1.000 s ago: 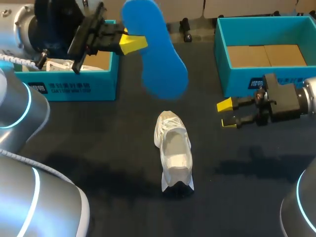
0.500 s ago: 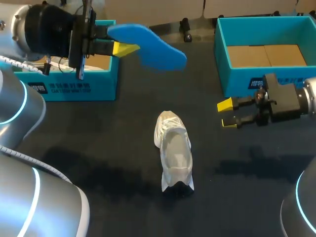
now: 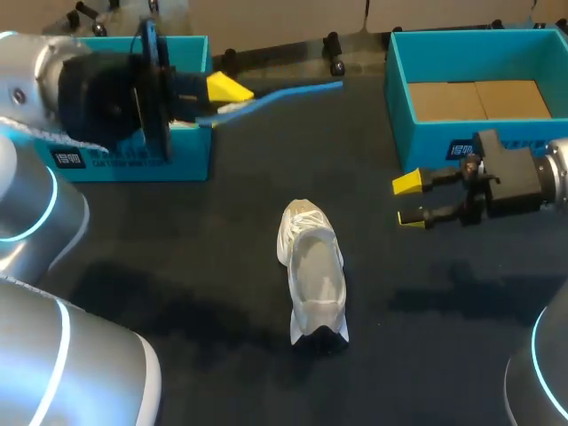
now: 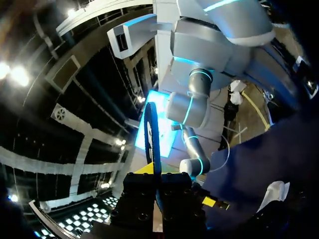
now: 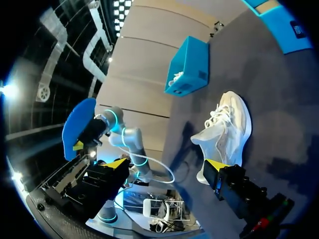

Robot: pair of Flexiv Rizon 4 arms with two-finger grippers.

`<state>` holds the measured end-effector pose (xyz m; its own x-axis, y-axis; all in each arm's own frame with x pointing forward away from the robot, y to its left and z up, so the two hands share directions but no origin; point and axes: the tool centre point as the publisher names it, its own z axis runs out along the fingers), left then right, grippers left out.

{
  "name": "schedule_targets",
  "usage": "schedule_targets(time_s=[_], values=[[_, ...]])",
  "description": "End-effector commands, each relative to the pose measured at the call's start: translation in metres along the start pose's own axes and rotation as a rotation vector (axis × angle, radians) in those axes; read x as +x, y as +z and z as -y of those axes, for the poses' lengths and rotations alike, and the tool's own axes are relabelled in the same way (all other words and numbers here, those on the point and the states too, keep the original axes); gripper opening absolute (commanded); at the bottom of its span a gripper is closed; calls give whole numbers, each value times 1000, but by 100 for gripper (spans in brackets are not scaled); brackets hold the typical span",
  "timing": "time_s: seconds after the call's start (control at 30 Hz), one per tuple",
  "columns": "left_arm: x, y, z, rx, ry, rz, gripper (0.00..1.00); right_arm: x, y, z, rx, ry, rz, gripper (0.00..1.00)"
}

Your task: Take the shoe out of the shoebox, open the shoe tongue, remove and reinsert the insole, then place the shoe into the shoebox

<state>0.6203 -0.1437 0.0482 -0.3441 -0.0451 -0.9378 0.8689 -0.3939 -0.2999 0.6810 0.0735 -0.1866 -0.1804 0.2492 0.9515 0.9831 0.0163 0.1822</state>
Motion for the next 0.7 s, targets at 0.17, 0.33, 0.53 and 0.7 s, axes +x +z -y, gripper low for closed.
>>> schedule_targets(time_s=[0.17,0.33,0.53,0.7], values=[[21,-5,-8,-7,265,-29,0,9,0,-7,11,5,-32,100],[24,-7,-11,-22,347,-42,0,10,-1,-9,-1,20,-36,100],[24,-7,-11,-22,347,-42,0,10,-1,-9,-1,20,-36,100],[24,-7,-11,-22,347,-42,0,10,-1,-9,-1,20,-36,100]])
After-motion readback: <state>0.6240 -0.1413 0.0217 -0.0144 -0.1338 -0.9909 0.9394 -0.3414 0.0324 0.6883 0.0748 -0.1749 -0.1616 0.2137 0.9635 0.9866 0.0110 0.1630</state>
